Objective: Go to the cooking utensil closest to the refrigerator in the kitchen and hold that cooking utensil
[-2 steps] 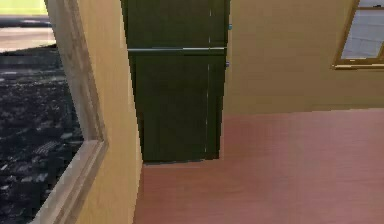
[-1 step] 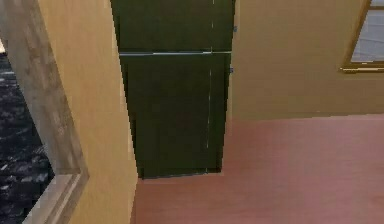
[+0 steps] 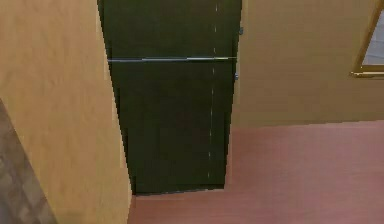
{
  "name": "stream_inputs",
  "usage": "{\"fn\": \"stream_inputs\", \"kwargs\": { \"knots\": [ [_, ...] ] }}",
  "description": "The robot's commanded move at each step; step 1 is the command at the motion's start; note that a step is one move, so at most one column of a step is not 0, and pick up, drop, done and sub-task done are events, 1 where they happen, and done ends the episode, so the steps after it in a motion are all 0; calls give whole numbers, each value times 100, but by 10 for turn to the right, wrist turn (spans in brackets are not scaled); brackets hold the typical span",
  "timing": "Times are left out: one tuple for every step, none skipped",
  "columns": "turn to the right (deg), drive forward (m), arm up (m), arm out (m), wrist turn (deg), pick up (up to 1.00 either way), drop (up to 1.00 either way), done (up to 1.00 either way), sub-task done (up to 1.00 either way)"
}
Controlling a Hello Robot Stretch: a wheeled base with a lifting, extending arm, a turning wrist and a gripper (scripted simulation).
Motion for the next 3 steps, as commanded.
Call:
{"fn": "stream_inputs", "kwargs": {
  "knots": [
    [450, 0, 0, 0, 0, 0, 0, 0, 0],
    [360, 0, 0, 0, 0, 0, 0, 0, 0],
    [0, 25, 0, 0, 0, 0, 0, 0, 0]
  ]
}}
